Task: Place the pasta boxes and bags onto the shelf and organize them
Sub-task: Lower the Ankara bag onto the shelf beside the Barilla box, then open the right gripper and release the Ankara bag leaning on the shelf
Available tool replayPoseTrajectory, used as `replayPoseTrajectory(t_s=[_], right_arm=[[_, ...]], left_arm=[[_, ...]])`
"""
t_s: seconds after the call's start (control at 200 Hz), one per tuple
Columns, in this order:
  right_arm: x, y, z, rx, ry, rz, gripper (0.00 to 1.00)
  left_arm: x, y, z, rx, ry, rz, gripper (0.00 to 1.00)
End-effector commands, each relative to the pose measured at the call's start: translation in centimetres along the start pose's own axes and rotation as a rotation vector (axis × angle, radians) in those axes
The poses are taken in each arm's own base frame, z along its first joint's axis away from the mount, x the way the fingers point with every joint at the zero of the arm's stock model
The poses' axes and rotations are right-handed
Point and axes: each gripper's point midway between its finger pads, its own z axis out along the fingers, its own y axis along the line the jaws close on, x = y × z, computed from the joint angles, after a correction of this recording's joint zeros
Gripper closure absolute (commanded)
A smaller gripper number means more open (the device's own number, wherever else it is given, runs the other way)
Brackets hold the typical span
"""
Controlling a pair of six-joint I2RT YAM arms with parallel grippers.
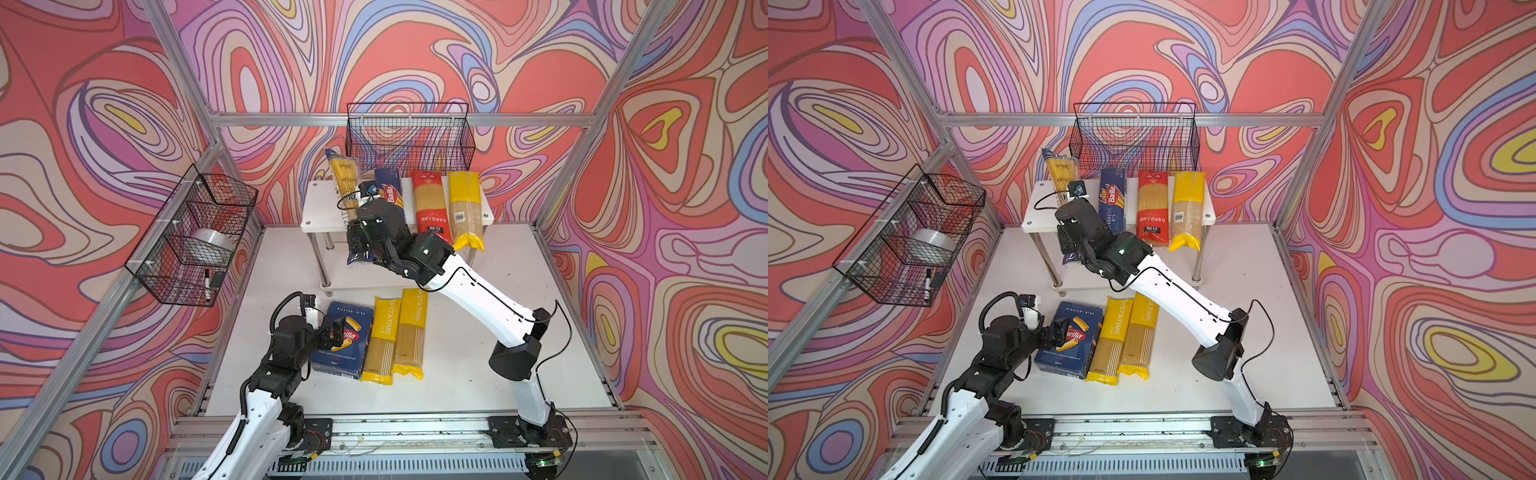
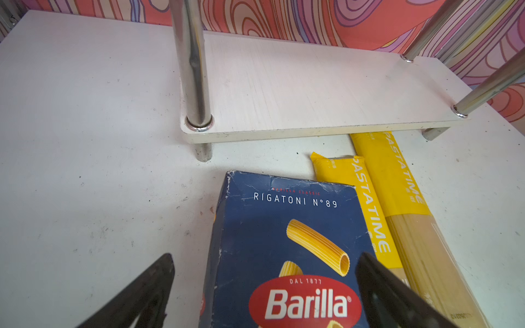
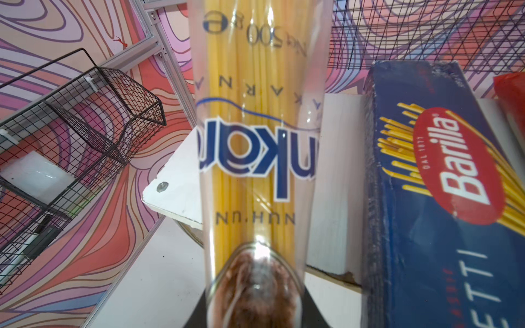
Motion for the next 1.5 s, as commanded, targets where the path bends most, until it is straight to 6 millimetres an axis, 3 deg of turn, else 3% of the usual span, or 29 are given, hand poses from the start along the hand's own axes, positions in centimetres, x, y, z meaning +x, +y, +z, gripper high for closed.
replayPoseTrajectory(t_s=[0.0, 0.155, 0.255, 0.471, 0.686, 0.916, 1.072, 1.202, 1.307, 1.492], right_arm=[[-5.9, -0.5, -1.8, -0.028, -0.18, 0.099, 1.0], [-5.9, -1.5, -1.4, -0.01, -0.179, 0.127, 1.0], [-5.9, -2.0, -1.1, -0.009, -0.173, 0.142, 0.83], [-5.8, -2.3, -0.7, -0.015, -0.162, 0.163, 0.66], [-5.8, -2.3, -0.6, -0.03, -0.159, 0.185, 0.56], [-6.3, -2.1, -1.1, -0.048, -0.167, 0.192, 0.52], [-7.3, -2.1, -2.7, -0.07, -0.174, 0.181, 0.5], [-7.4, -1.6, -5.4, -0.134, -0.147, 0.143, 0.52], [-5.7, -1.0, -8.3, -0.182, -0.095, 0.091, 0.53], [-0.9, 0.8, -14.2, -0.165, -0.023, -0.036, 0.62]], left_arm=[[-0.7, -0.3, -0.3, 0.005, -0.007, 0.003, 0.0], [-0.7, -0.3, -0.3, 0.005, -0.007, 0.004, 0.0], [-0.7, -0.3, -0.3, 0.005, -0.006, 0.003, 0.0], [-0.7, -0.3, -0.1, 0.009, 0.001, 0.005, 0.0], [-0.7, -0.3, -0.1, 0.009, 0.0, 0.005, 0.0], [-0.6, -0.3, -0.1, 0.01, 0.0, 0.005, 0.0], [-0.6, -0.4, -0.1, 0.01, 0.001, 0.005, 0.0], [-0.6, -0.3, -0.1, 0.009, 0.0, 0.005, 0.0], [-0.7, -0.4, -0.1, 0.01, -0.001, 0.005, 0.0], [-0.7, -0.4, -0.1, 0.012, -0.001, 0.005, 0.0]])
